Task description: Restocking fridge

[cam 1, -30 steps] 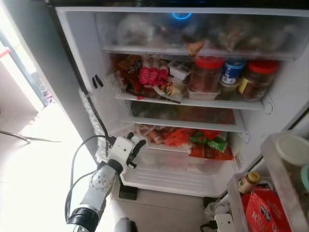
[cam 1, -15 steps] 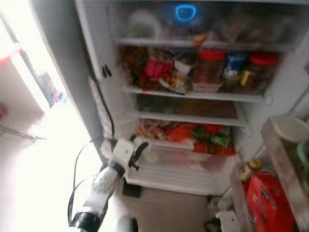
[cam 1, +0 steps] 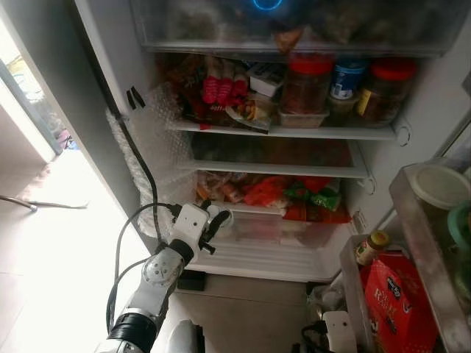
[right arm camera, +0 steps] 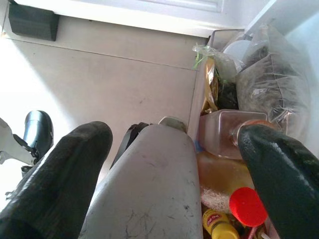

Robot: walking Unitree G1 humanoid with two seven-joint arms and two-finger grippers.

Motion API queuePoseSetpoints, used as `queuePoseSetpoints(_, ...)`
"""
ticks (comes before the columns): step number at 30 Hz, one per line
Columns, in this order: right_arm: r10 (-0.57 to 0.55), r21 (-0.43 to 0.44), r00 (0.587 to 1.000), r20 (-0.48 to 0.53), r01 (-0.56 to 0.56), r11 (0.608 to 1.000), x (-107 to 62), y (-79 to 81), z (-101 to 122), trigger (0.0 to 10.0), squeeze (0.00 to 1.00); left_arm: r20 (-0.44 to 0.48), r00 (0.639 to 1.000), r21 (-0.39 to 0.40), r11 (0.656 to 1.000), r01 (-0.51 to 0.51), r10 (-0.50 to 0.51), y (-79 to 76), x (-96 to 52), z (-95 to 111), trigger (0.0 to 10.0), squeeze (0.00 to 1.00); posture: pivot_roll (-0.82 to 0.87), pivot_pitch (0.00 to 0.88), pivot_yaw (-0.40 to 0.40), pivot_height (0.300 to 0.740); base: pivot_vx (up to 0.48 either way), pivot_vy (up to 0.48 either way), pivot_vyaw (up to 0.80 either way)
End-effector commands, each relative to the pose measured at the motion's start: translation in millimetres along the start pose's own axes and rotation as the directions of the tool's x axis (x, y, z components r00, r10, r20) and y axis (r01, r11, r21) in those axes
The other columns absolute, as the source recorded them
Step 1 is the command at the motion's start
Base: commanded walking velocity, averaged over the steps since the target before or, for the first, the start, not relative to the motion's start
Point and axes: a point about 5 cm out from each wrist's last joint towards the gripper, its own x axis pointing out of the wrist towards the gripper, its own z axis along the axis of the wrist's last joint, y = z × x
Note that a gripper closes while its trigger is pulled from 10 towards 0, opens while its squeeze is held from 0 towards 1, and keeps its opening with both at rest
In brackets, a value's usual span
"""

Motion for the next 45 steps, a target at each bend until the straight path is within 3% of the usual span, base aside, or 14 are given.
queuePoseSetpoints(1,0.015,0.023,0.989,-0.146,-0.012,1.000,-9.0,3.3,-38.0,10.0,0.00,0.031,0.999,0.035,0.999,0.007,-0.008,1.8,4.7,9.4,10.0,0.00,0.02,0.096,0.032,0.655,0.334,0.000,0.00)
queuePoseSetpoints(18,0.011,0.015,0.986,-0.167,-0.009,1.000,-11.8,-2.8,-44.3,10.0,0.00,0.025,0.998,0.081,0.995,0.053,-0.056,-4.5,5.6,9.0,10.0,0.00,0.02,0.094,0.033,0.655,0.342,0.000,0.00)
queuePoseSetpoints(24,0.013,0.014,0.983,-0.182,-0.011,1.000,-13.2,-2.4,-48.5,10.0,0.00,0.024,0.994,0.146,0.984,0.098,-0.103,-8.9,6.0,10.0,10.0,0.00,0.02,0.096,0.033,0.655,0.349,0.000,0.00)
queuePoseSetpoints(31,-0.002,0.020,0.983,-0.186,0.006,1.000,-14.3,-4.4,-50.7,10.0,0.00,0.023,0.995,0.178,0.980,0.086,-0.092,-6.2,6.1,10.5,10.0,0.00,0.02,0.099,0.028,0.655,0.345,0.000,0.00)
queuePoseSetpoints(33,-0.014,0.034,0.982,-0.186,0.020,0.999,-14.4,-5.0,-51.1,10.0,0.00,0.005,0.994,0.275,0.955,0.107,-0.113,-4.1,6.9,10.5,10.0,0.00,0.02,0.099,0.026,0.655,0.322,0.000,0.00)
queuePoseSetpoints(35,-0.016,0.027,0.982,-0.186,0.021,0.999,-13.6,-4.0,-49.5,10.0,0.00,-0.030,0.981,0.461,0.868,0.184,-0.192,-5.1,6.1,9.5,10.0,0.00,0.02,0.100,0.026,0.655,0.135,0.000,0.00)
queuePoseSetpoints(37,-0.015,0.028,0.983,-0.184,0.020,0.999,-13.0,-3.5,-48.3,10.0,0.00,-0.028,0.981,0.474,0.862,0.183,-0.193,-2.8,6.0,10.2,10.0,0.00,0.02,0.100,0.026,0.655,0.000,0.000,0.00)
queuePoseSetpoints(39,-0.013,0.031,0.984,-0.177,0.018,0.999,-11.9,-1.6,-45.8,10.0,0.00,-0.064,0.975,0.564,0.798,0.211,-0.212,3.3,7.0,10.5,10.0,0.00,0.01,0.098,0.028,0.655,0.000,0.000,0.00)
queuePoseSetpoints(41,-0.012,0.031,0.984,-0.175,0.018,0.999,-11.6,-1.2,-45.2,10.0,0.00,-0.070,0.974,0.575,0.790,0.215,-0.214,4.7,7.2,10.5,10.0,0.00,0.01,0.098,0.028,0.655,0.000,0.000,0.00)
queuePoseSetpoints(44,-0.008,0.031,0.985,-0.170,0.014,0.999,-10.8,0.5,-43.5,10.0,0.00,-0.122,0.970,0.627,0.742,0.238,-0.208,13.3,7.1,6.9,10.0,0.00,0.01,0.096,0.028,0.655,0.000,0.000,0.00)
queuePoseSetpoints(45,-0.006,0.027,0.986,-0.169,0.010,1.000,-10.6,1.0,-42.9,10.0,0.00,-0.169,0.962,0.669,0.692,0.272,-0.215,16.2,4.4,-0.3,10.0,0.00,0.01,0.095,0.027,0.655,0.000,0.000,0.00)
